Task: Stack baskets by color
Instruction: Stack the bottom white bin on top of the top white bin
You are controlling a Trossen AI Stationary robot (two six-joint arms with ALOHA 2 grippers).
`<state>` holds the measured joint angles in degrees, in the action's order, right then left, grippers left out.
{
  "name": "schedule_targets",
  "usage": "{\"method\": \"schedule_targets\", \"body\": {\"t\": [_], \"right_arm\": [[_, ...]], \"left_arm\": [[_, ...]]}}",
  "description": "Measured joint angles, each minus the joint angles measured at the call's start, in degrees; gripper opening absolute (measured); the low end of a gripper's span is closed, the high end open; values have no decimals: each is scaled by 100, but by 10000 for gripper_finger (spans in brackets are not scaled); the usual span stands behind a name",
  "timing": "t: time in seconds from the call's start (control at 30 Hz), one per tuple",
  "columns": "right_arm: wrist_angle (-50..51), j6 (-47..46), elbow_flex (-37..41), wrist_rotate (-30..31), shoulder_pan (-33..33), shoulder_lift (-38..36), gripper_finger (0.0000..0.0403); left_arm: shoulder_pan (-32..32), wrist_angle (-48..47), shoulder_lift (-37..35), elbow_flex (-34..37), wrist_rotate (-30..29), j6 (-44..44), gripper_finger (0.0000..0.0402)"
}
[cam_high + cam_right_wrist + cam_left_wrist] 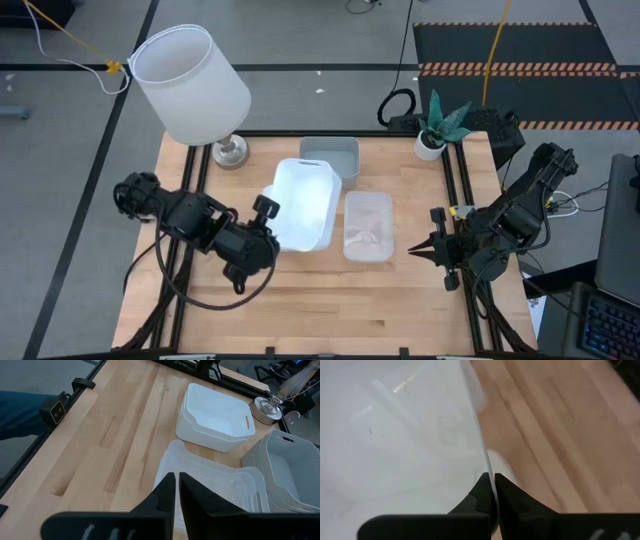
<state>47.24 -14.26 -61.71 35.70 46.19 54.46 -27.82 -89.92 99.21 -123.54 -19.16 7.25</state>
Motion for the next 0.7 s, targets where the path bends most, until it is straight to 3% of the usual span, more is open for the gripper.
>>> {"method": "schedule_targets", "body": {"t": [0.3, 0.7], "right_arm": [[0, 0, 0, 0, 2, 0, 16], [-4, -1, 0, 6, 2, 0, 16]], "left_arm": [[49, 99, -789, 1572, 4, -665, 5], [56, 931, -937, 3325, 286, -853, 6]]}}
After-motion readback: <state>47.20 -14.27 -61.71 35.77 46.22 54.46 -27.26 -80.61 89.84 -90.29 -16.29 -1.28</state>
